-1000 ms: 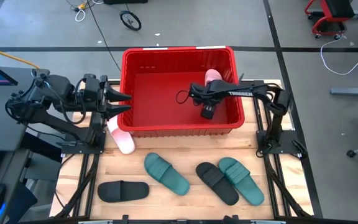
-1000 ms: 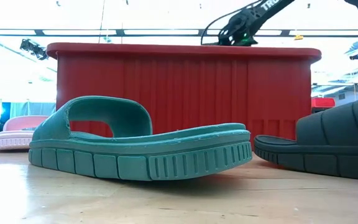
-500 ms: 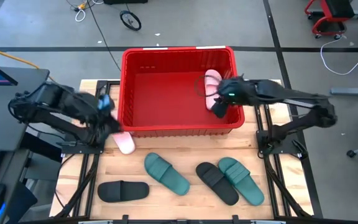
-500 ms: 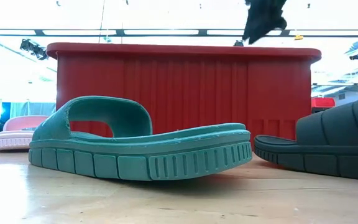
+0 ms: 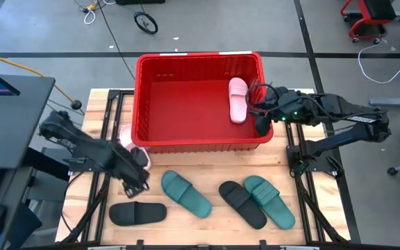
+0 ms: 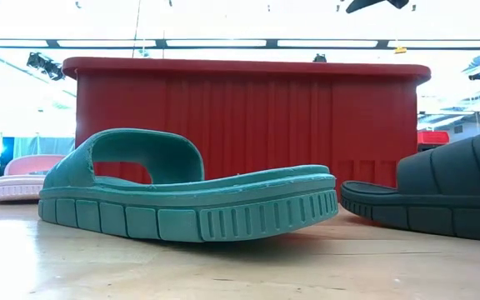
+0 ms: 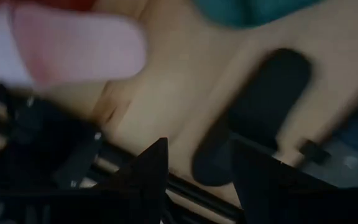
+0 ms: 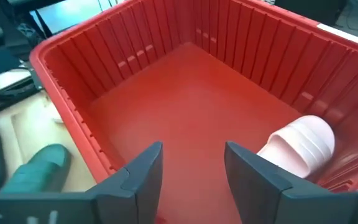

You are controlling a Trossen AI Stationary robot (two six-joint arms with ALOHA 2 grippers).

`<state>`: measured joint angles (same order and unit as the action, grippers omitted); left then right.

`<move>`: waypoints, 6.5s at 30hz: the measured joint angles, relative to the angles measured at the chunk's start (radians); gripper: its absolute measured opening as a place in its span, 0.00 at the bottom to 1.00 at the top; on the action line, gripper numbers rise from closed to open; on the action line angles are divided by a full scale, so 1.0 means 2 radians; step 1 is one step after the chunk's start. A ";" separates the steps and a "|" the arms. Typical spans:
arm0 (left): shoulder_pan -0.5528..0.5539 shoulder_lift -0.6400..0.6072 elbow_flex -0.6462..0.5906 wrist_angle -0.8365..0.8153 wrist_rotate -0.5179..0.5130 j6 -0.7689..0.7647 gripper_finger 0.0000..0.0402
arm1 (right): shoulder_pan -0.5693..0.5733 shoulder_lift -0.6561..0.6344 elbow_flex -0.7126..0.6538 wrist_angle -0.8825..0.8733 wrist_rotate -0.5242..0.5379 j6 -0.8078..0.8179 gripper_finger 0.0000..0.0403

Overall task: Pick and place slides into bin
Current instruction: Put the pink slipper into the red bin, then put the right black slipper into the red bin

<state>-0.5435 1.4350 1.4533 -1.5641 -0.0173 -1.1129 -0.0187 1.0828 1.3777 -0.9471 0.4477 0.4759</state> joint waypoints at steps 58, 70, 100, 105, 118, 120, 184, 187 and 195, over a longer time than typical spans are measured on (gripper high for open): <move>0.004 0.081 -0.293 0.303 -0.075 -0.010 0.02 | 0.001 0.109 0.000 -0.003 0.017 0.059 0.42; -0.007 0.081 -0.141 0.284 -0.074 0.037 0.02 | 0.001 0.109 0.000 -0.003 0.017 0.052 0.41; 0.078 0.080 0.399 0.130 -0.225 0.425 0.02 | 0.063 0.109 0.000 -0.003 -0.005 0.063 0.41; 0.164 0.090 0.389 0.132 -0.227 0.603 0.02 | 0.088 0.109 0.000 -0.003 -0.001 0.067 0.41; 0.347 0.269 0.339 0.165 -0.186 0.865 0.01 | 0.099 0.109 0.000 -0.001 0.042 0.192 0.41; 0.360 0.301 0.339 0.178 -0.186 0.893 0.01 | 0.099 0.109 0.000 -0.003 0.059 0.204 0.41; 0.339 0.284 0.433 0.031 -0.083 0.586 0.30 | 0.245 0.111 -0.001 -0.060 0.007 0.341 0.37; 0.328 0.267 0.433 0.033 -0.004 0.568 0.28 | 0.289 0.117 0.000 -0.050 -0.001 0.398 0.37; 0.280 0.250 0.432 0.030 0.029 0.511 0.25 | 0.380 0.170 -0.001 -0.049 -0.001 0.575 0.38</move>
<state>0.0173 1.9350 2.3180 -1.5048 0.0417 -0.0910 0.7404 1.4218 1.3766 -1.0450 0.4454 1.6260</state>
